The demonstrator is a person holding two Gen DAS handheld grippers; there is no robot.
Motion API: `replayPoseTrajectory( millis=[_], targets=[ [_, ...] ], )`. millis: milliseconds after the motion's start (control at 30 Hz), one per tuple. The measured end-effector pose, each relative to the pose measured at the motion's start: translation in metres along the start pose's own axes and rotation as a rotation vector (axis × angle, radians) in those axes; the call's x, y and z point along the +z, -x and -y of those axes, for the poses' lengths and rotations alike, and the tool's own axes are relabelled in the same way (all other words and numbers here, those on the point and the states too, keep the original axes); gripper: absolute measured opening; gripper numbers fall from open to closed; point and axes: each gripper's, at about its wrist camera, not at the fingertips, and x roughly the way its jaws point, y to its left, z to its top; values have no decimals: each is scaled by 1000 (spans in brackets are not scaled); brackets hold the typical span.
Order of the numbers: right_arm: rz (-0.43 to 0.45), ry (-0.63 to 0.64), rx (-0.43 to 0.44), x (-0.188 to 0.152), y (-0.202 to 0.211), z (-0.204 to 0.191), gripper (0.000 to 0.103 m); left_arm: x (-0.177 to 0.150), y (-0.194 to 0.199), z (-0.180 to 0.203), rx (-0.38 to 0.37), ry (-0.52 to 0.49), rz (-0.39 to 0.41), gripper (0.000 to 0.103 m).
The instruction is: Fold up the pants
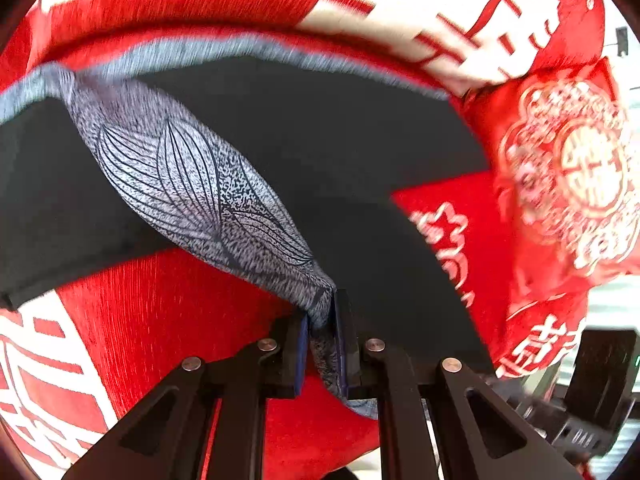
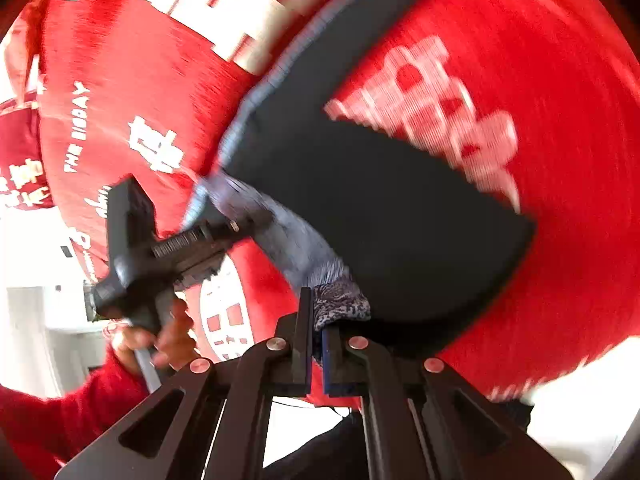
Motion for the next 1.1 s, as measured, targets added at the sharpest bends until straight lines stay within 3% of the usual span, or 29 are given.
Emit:
replayPoseTrajectory(
  millis=[167,367,467,633,767,833,867,900,933,1000,1067,1100],
  targets=[
    [51,88,19,78,27,-19,3,41,18,26,-30,-5,80,13],
    [120,169,-31,175,43,-29,3,97,10,47,-11,-33,161,13],
    [120,213,-80,222,28,-32,3,120,4,52,24,-56,178,13],
    [49,278,-188,267,-20,-20,3,143,-13,49,64,-63,178,13],
    [-4,257,-218,291,-53,1,3,151,-26,47,109,-77,171,15],
    [-22,249,-245,297,-66,9,3,153,-29,47,154,-83,168,32],
    [-24,246,-270,297,-69,13,4,153,-26,47,199,-90,188,52],
    [-30,235,-299,299,-73,16,6,152,-22,46,222,-95,210,61],
    [-35,209,-324,301,-75,21,9,151,-17,44,229,-99,224,61],
    [-22,163,-333,303,-71,27,40,150,-9,38,246,-102,216,61],
    [8,157,-294,301,-60,24,61,145,-6,32,291,-103,204,61],
    [22,167,-282,298,-54,19,62,142,-6,27,315,-107,194,61]
  ],
)
